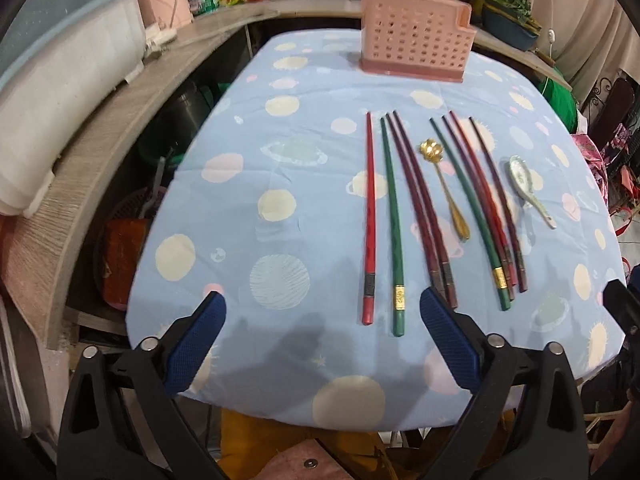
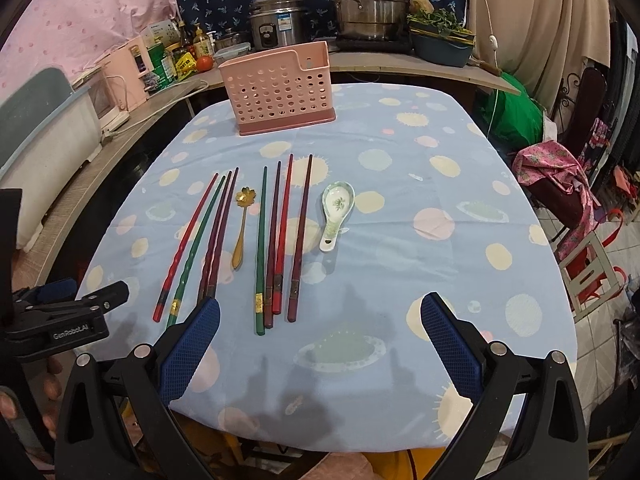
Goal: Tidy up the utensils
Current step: 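Grasp a red chopstick with the left tool while the right tool grasps the white ceramic spoon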
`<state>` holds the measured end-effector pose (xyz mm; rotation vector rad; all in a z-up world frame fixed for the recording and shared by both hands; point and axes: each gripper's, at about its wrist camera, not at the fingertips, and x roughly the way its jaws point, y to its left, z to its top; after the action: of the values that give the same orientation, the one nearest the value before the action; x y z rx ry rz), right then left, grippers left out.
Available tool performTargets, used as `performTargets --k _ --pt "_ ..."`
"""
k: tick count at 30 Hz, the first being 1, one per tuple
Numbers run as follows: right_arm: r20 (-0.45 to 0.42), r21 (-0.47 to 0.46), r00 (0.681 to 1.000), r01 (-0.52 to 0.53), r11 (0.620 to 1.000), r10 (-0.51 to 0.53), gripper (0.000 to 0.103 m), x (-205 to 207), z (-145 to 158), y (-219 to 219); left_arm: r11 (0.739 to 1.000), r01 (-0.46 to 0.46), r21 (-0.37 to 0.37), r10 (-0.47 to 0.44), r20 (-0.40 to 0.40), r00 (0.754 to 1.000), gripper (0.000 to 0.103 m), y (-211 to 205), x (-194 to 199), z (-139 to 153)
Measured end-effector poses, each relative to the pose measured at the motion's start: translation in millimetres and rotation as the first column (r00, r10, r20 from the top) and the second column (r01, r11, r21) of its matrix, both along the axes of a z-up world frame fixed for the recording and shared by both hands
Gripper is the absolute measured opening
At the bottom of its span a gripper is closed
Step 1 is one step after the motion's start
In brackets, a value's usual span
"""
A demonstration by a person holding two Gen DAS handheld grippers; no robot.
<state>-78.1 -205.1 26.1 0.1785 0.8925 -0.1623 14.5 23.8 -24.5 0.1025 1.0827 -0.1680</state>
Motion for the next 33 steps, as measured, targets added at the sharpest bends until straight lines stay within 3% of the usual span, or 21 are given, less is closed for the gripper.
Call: performTargets --k 5,19,24,29,33 --pt "-0.008 -0.003 1.0 0.002 1.0 -0.002 0.096 8 -5 -2 1.0 -0.008 -0.011 0.007 -0.072 0.997 0.075 3 17 -28" --pt "-0.033 0.004 0.999 -0.003 1.0 0.003 0.096 20 -15 -4 1.0 0.022 -0.002 -0.022 -0.11 0.994 0.064 -5 24 -52" --pt "-0.038 0.008 0.999 -0.005 1.0 0.005 0.096 23 -17 -5 0.999 0.038 -0.009 -0.039 -0.103 0.994 0.042 -8 24 -49" --pt "-0.038 0.015 0.999 -0.003 1.0 0.003 0.096 25 -18 -7 0.998 0.051 -0.035 -0.055 -0.117 0.992 0.01 -9 24 -47" --pt "-0.036 0.028 0.999 0.002 1.0 -0.001 0.096 30 -20 -12 0.997 0.06 -0.038 -0.063 -0.106 0.992 0.008 -12 22 -42"
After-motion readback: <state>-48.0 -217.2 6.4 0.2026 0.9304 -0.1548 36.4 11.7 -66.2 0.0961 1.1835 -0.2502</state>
